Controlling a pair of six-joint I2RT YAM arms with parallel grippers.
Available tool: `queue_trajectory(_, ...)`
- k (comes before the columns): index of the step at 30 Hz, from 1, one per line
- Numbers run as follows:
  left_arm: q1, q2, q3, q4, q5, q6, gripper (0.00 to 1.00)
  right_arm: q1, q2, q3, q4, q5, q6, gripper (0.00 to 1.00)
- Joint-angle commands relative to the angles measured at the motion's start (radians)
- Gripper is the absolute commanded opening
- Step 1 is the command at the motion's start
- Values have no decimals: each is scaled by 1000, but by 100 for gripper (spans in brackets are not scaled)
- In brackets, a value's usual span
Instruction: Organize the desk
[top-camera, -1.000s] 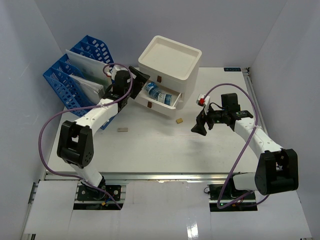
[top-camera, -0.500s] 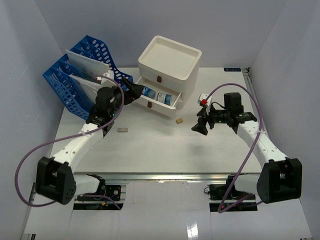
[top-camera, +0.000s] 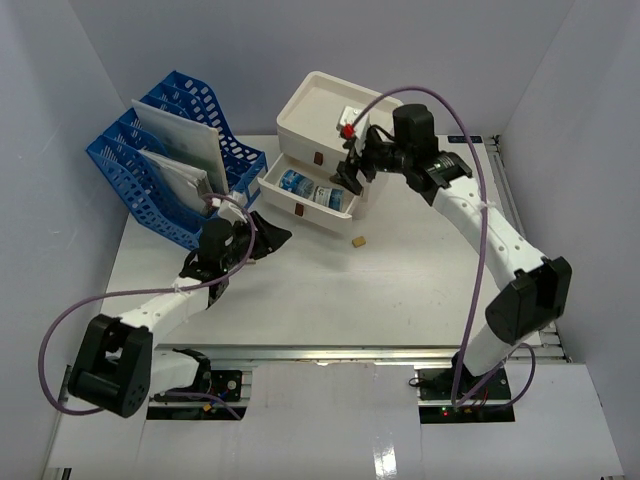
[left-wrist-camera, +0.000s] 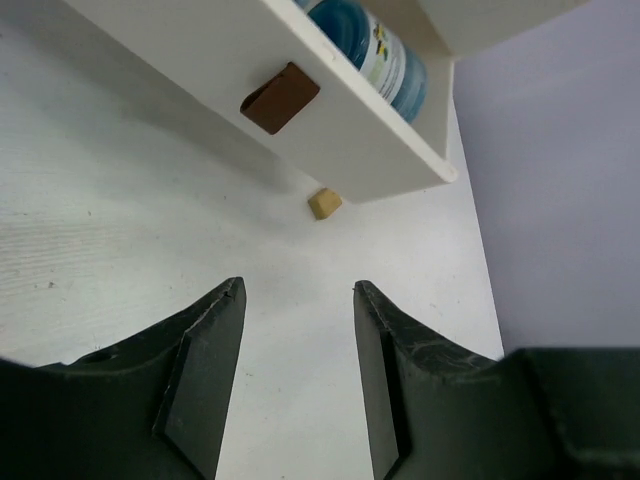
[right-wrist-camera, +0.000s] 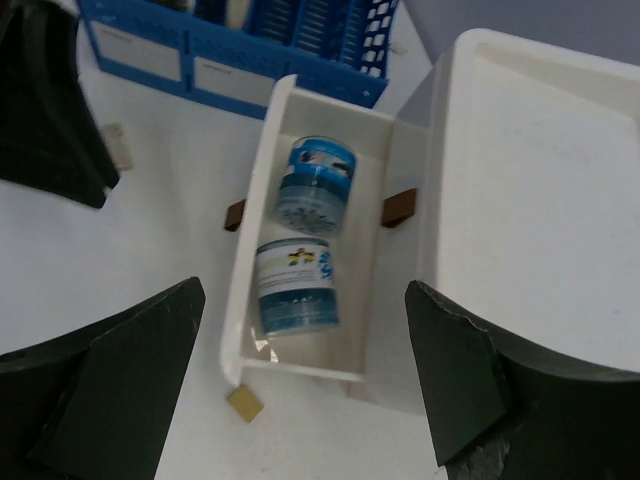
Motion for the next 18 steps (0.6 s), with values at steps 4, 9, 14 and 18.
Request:
queue_trajectory(4,6,213,123,117,80,22,56,2,214,245,-15,161,41,84)
queue_trajectory(9,4,344,216,146,74,27,55,1,297,257,-22,174,4,70)
queue_trajectory(14,6,441,312,176,54,30,54,0,331,270,-60,148,-35,39)
queue_trajectory(18,4,523,379,211,51,26,52,-1,357,302,-157,82,-70,31)
